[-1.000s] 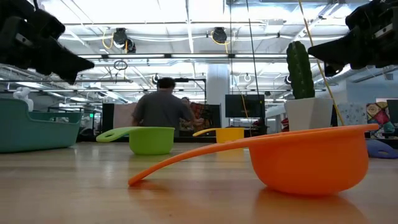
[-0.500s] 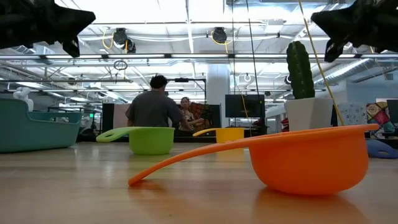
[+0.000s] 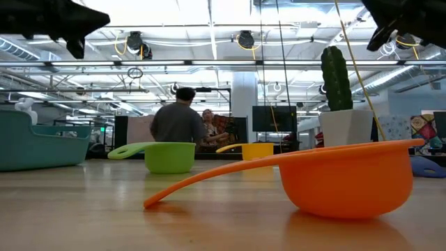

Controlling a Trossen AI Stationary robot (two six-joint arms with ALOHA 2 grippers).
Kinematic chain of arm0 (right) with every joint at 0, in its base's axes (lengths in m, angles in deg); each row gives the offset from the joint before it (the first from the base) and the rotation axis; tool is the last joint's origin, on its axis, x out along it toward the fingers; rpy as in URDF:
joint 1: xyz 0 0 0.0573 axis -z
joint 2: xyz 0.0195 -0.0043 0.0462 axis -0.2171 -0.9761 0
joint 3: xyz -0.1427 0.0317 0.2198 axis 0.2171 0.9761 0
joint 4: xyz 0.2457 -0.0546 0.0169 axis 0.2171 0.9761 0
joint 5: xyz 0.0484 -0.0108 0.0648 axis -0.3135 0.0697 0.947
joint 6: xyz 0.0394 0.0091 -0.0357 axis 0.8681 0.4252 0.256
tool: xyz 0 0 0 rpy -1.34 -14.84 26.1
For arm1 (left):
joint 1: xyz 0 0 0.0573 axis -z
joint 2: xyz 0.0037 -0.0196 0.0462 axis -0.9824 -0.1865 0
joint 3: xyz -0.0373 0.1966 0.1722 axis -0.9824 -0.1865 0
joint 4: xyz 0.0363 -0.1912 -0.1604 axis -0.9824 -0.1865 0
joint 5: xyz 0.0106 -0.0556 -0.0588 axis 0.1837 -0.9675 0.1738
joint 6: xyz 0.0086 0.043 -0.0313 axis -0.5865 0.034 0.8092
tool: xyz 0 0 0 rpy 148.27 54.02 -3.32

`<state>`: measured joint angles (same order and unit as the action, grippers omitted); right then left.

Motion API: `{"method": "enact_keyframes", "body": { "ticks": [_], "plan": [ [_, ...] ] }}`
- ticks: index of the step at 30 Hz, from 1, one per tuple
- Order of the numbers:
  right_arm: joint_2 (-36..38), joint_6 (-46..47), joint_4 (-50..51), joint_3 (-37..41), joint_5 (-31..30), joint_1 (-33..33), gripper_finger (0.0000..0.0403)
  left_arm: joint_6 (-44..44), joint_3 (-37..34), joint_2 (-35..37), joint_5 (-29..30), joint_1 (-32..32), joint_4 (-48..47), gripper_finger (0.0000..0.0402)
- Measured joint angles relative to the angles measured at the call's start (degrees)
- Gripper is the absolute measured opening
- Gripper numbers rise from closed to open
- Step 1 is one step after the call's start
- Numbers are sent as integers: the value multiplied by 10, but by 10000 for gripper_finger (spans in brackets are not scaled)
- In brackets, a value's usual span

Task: Nest measuring cups in basket
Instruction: Move the red measuring cup to the center of the table

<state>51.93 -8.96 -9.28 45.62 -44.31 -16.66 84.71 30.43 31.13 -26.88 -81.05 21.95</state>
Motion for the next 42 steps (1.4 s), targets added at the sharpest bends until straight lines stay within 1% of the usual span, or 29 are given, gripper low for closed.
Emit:
{"method": "enact_keyframes", "body": {
  "ticks": [3, 5, 8, 11, 14, 17, 21, 24, 27, 31, 35, 37, 39, 42],
  "plan": [
    [0, -44, -40, 0, -1, 0, 0, 3, 85, -67, 24, 0, -94, 70],
    [0, -50, -56, -4, -3, 0, 0, 3, 142, -122, 27, 0, -137, 92],
    [0, -50, -33, -23, -3, 0, 7, 0, 225, -206, 27, 0, -176, 124],
    [-2, -58, 36, -59, -2, 0, 30, -11, 307, -286, 9, 0, -207, 155],
    [-6, -81, 111, -106, -6, 0, 67, -15, 389, -367, -12, 0, -279, 185],
    [-23, -103, 222, -160, -27, 0, 114, -16, 467, -449, -31, 2, -368, 210],
    [-59, -116, 339, -238, -76, 0, 178, -24, 565, -541, -33, 16, -472, 229],
    [-97, -116, 407, -283, -112, 0, 215, -29, 629, -606, -21, 28, -549, 231],
    [-137, -118, 457, -323, -132, 0, 235, -15, 687, -659, -14, 34, -636, 225],
    [-193, -120, 506, -356, -142, 0, 237, 50, 740, -717, -14, 40, -755, 205],
    [-236, -142, 507, -357, -144, 1, 228, 113, 759, -750, -32, 49, -838, 178],
    [-253, -157, 507, -357, -158, 4, 225, 142, 760, -758, -40, 54, -856, 164],
    [-268, -166, 505, -357, -169, 8, 225, 161, 755, -760, -53, 58, -848, 151],
    [-282, -177, 493, -358, -168, 19, 225, 168, 749, -760, -55, 63, -827, 136]
  ]
}}
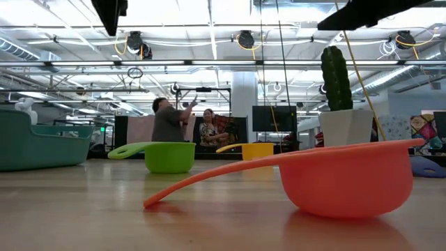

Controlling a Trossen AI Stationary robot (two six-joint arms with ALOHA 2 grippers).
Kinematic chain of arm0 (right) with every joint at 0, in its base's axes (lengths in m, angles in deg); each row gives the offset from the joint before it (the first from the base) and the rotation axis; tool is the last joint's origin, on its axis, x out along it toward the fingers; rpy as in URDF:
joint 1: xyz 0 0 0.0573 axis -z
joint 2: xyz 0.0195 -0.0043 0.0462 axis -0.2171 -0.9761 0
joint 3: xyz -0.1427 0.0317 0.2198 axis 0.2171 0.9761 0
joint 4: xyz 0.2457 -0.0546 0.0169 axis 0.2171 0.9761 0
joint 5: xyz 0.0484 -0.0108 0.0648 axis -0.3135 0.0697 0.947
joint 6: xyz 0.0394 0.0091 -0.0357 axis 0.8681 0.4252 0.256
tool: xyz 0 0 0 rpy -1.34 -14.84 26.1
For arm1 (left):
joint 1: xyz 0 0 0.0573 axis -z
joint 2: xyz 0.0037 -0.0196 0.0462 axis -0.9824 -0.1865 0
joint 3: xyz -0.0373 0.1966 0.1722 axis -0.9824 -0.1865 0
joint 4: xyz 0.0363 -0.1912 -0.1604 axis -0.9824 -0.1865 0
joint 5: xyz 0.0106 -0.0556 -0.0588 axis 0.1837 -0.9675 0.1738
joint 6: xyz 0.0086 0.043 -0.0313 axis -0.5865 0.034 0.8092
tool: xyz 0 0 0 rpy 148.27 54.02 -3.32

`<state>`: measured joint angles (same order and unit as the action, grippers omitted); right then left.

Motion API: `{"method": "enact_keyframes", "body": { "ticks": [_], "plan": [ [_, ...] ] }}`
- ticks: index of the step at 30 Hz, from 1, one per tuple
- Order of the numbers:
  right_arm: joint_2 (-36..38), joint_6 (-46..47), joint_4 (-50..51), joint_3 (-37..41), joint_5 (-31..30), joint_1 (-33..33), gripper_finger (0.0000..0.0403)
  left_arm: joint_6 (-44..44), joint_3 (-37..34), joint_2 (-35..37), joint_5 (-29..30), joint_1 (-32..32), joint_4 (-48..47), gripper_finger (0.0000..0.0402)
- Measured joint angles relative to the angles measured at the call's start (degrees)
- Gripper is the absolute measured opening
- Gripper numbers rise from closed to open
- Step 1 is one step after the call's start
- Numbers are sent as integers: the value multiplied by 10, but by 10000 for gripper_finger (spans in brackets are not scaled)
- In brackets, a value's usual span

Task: Nest measuring cups in basket
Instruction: Move the red measuring cup to the center of the table

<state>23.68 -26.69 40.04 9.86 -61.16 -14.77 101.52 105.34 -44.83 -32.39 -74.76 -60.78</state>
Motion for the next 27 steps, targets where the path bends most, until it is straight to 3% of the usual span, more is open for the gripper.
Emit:
{"method": "enact_keyframes", "body": {
  "ticks": [4, 8, 15, 23, 27],
  "plan": [
    [-5, -5, 5, 0, 0, 8, 224, 29, -2, 0, -41, 2, 24, 127],
    [-4, -8, 13, 0, 0, 17, 224, 94, -2, -4, -85, 19, -22, 128],
    [-5, -13, 23, -1, 0, 44, 224, 240, -14, -11, -135, 101, -27, 127],
    [-4, -10, 52, -1, 1, 67, 224, 269, -15, -72, -144, 236, -25, 127],
    [-4, -8, 52, -1, 1, 68, 224, 352, -15, -111, -144, 275, -26, 127]
  ]
}}
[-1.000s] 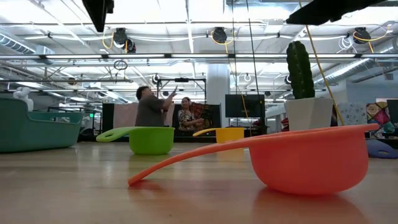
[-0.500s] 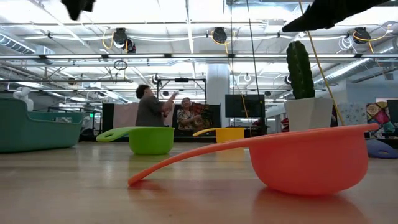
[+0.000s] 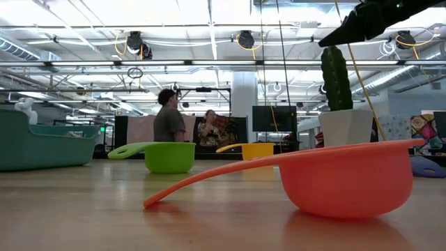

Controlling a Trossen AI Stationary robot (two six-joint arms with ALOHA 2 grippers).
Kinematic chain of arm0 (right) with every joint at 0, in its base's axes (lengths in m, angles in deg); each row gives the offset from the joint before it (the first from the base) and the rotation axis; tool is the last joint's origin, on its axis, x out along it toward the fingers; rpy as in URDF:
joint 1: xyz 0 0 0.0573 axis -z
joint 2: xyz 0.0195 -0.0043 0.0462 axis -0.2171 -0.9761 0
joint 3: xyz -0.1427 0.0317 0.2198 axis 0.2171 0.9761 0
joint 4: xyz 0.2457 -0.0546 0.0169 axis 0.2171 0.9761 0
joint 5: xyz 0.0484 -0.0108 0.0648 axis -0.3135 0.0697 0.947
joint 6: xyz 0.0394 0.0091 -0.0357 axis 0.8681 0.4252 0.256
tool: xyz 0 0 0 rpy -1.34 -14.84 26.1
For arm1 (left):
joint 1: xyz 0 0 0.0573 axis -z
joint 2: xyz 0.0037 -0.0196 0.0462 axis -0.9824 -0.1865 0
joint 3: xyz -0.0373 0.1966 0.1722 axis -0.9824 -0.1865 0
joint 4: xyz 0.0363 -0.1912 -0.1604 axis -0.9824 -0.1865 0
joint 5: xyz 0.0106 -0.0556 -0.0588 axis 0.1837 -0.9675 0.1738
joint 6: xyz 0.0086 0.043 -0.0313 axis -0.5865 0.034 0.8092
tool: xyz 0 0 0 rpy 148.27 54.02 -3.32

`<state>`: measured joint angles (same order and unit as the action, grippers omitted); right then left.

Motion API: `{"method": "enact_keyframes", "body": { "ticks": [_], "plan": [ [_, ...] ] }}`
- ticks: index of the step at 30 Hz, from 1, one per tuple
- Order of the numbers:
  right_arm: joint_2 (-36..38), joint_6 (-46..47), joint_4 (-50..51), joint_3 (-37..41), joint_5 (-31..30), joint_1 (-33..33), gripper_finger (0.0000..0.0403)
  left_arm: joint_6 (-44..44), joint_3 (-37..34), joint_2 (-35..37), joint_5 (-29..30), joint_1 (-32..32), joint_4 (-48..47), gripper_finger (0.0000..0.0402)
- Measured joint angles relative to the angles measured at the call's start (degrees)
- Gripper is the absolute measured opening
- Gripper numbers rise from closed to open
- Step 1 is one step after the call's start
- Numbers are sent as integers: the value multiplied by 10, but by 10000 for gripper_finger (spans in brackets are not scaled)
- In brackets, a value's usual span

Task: Nest measuring cups in basket
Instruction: Move the red measuring cup to the center of the table

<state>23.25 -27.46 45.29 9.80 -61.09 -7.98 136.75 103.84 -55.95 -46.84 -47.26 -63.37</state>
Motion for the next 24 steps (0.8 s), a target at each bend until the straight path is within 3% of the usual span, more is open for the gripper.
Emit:
{"method": "enact_keyframes", "body": {
  "ticks": [12, 18, 24],
  "plan": [
    [0, 0, 0, 0, 0, 0, 224, 414, 0, -47, -13, 70, 22, 127],
    [0, 0, 0, 0, 0, 0, 224, 592, -5, -46, 53, 125, 58, 127],
    [0, -13, 0, 0, 0, 0, 224, 720, -69, -46, 65, 174, 146, 127]
  ]
}}
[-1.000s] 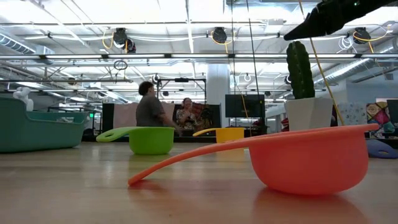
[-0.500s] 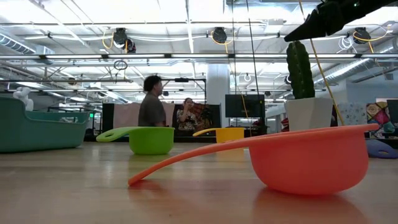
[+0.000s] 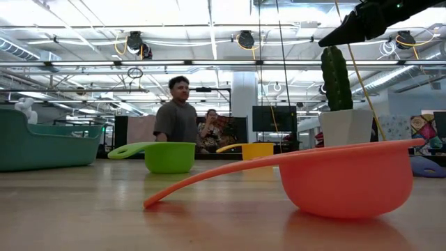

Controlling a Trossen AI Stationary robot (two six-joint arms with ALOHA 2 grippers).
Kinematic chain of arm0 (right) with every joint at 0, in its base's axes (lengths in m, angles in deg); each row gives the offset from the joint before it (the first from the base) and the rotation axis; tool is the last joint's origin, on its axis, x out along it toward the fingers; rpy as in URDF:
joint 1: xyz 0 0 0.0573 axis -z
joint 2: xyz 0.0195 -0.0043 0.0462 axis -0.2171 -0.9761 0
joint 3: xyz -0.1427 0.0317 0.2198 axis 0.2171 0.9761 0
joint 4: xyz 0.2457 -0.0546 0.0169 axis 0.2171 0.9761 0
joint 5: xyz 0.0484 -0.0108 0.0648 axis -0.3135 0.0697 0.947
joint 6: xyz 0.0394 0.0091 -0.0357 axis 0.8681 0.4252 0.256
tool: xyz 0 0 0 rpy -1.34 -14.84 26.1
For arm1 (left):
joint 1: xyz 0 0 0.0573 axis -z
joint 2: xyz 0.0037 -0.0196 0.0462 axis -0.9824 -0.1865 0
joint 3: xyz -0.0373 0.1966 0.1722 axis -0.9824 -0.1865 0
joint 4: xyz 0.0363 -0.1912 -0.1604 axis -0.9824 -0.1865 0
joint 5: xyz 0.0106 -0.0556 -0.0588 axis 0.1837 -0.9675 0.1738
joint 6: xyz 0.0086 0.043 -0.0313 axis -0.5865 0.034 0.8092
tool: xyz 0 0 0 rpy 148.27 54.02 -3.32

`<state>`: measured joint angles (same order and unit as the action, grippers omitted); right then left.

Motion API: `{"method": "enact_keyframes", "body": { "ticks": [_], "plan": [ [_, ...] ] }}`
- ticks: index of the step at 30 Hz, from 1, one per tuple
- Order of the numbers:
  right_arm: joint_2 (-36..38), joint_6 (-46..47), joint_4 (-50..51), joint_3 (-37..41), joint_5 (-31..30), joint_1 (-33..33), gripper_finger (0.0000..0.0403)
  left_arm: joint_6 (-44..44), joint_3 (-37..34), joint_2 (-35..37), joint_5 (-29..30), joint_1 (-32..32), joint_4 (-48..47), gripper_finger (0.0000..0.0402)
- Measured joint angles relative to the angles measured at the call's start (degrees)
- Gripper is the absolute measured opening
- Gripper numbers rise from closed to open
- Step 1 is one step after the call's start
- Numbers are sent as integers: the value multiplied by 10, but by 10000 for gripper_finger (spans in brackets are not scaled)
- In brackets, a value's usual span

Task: Nest measuring cups in basket
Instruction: Move the red measuring cup to the center of the table

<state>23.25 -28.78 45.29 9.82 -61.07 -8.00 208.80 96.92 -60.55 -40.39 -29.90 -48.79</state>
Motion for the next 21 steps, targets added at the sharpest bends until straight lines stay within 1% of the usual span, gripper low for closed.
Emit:
{"method": "enact_keyframes", "body": {
  "ticks": [4, 10, 14, 21],
  "plan": [
    [0, -2, 1, 0, 0, 0, 224, 8, -47, -1, -2, 3, 85, 127],
    [0, -2, 28, 0, 0, 0, 224, 8, -82, 0, 9, -7, 149, 127],
    [0, -2, 32, 0, 0, 0, 224, 9, -85, 0, 8, -5, 142, 127],
    [0, 6, 30, 0, 0, 0, 224, 10, -85, 0, 7, -6, 91, 127]
  ]
}}
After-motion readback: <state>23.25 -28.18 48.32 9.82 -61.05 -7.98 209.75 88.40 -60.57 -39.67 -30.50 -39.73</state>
